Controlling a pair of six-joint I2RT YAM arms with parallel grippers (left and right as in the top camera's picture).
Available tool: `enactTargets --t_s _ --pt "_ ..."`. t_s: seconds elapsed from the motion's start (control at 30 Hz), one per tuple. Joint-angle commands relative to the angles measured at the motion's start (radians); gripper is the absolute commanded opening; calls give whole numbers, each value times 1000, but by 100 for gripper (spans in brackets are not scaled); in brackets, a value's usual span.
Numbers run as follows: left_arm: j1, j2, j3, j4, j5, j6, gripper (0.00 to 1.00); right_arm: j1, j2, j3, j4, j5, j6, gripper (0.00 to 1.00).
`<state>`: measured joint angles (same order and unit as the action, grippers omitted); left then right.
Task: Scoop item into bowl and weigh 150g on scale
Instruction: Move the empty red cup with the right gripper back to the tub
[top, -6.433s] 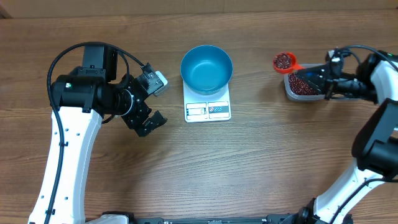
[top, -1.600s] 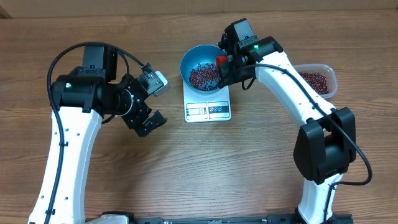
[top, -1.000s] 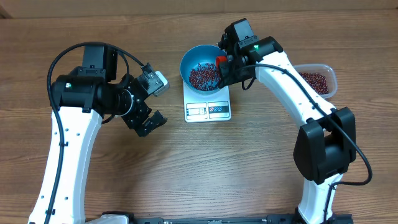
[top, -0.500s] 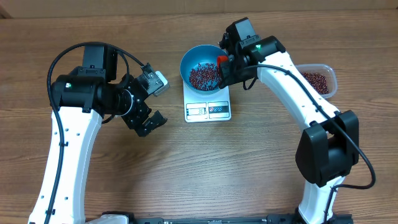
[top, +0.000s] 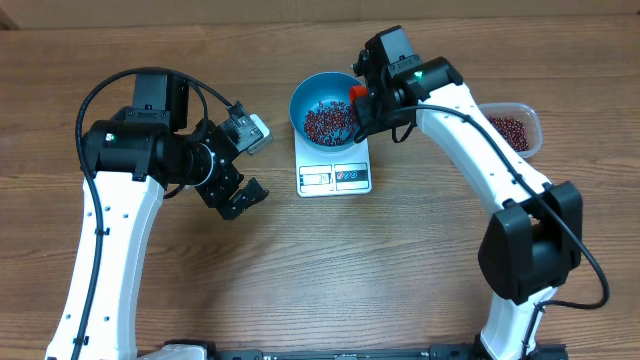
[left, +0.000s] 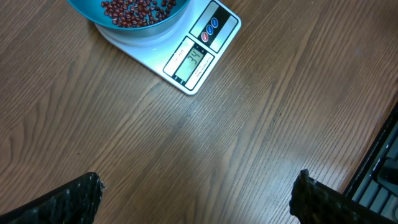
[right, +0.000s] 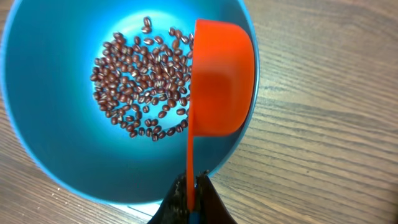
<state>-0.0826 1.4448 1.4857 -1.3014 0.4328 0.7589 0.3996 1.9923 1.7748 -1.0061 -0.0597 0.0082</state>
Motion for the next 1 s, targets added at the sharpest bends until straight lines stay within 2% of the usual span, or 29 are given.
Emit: enactTargets --t_s 0.0,0.23,0.43,0.57,0.97 --pt "4 -13 20 0 2 -7 100 11 -89 27 8 2 -40 4" --pt "4 -13 20 0 2 -7 100 80 -133 27 5 39 -108 4" --pt "4 -13 20 0 2 -7 100 176 -132 25 10 306 -111 4" --pt "4 -13 20 0 2 -7 100 221 -132 25 16 410 -111 4" --pt "4 -13 20 0 2 -7 100 240 -142 28 47 447 -84 4"
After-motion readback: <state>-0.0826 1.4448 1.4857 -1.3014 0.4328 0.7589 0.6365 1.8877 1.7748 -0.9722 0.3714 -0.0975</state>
